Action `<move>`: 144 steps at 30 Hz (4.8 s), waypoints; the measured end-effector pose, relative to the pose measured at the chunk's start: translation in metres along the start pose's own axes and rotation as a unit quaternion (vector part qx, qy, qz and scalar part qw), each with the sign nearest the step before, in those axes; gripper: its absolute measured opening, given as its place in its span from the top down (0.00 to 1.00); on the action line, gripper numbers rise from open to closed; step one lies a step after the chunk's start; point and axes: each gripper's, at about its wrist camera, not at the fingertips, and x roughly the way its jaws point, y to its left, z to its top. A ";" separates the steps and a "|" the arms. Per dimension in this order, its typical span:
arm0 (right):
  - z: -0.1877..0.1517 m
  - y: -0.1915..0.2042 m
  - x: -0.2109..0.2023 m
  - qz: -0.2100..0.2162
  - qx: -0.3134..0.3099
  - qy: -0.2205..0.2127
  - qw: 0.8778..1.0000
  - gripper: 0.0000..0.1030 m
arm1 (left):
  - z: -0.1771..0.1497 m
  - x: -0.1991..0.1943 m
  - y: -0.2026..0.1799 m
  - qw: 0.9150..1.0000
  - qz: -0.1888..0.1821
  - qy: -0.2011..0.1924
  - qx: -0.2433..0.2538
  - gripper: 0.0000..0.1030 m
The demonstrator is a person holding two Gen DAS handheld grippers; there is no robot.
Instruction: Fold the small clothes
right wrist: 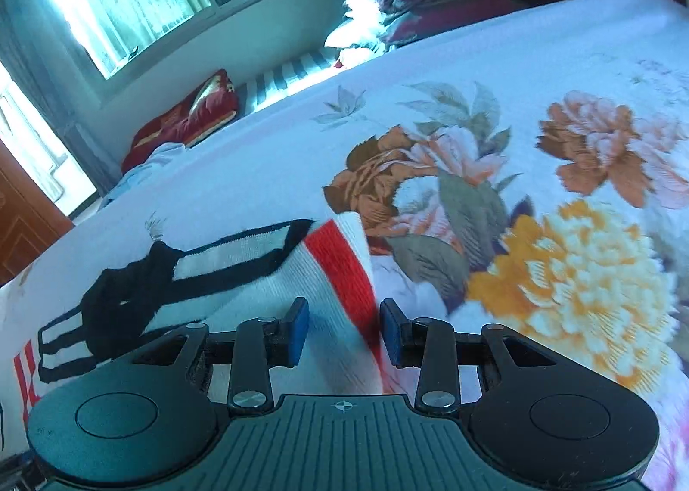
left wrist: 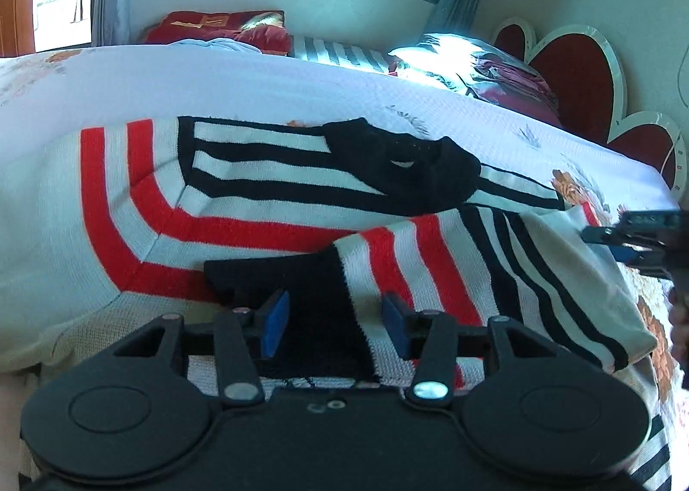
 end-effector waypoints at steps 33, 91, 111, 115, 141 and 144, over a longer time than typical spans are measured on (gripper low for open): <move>-0.077 0.131 -0.026 0.034 -0.181 -0.013 0.983 0.79 | 0.016 -0.022 0.020 0.999 0.022 0.005 -0.048 0.44; -0.152 0.229 -0.009 0.032 -0.220 0.023 0.975 0.51 | -0.044 -0.132 0.337 0.895 0.182 -0.120 -0.390 0.90; -0.127 0.177 -0.050 0.035 -0.153 -0.021 0.987 0.51 | 0.049 -0.105 0.053 0.985 -0.095 -0.141 -0.021 0.95; -0.122 0.150 -0.061 0.015 -0.133 -0.026 0.991 0.51 | 0.027 -0.055 -0.009 0.988 -0.134 -0.064 0.050 0.93; -0.156 0.230 -0.043 0.038 -0.301 -0.041 0.952 0.54 | -0.037 -0.089 0.085 0.990 0.100 -0.047 0.089 0.32; -0.146 0.227 -0.035 0.036 -0.278 -0.034 0.959 0.71 | -0.038 -0.075 0.088 0.988 0.113 -0.044 0.092 0.43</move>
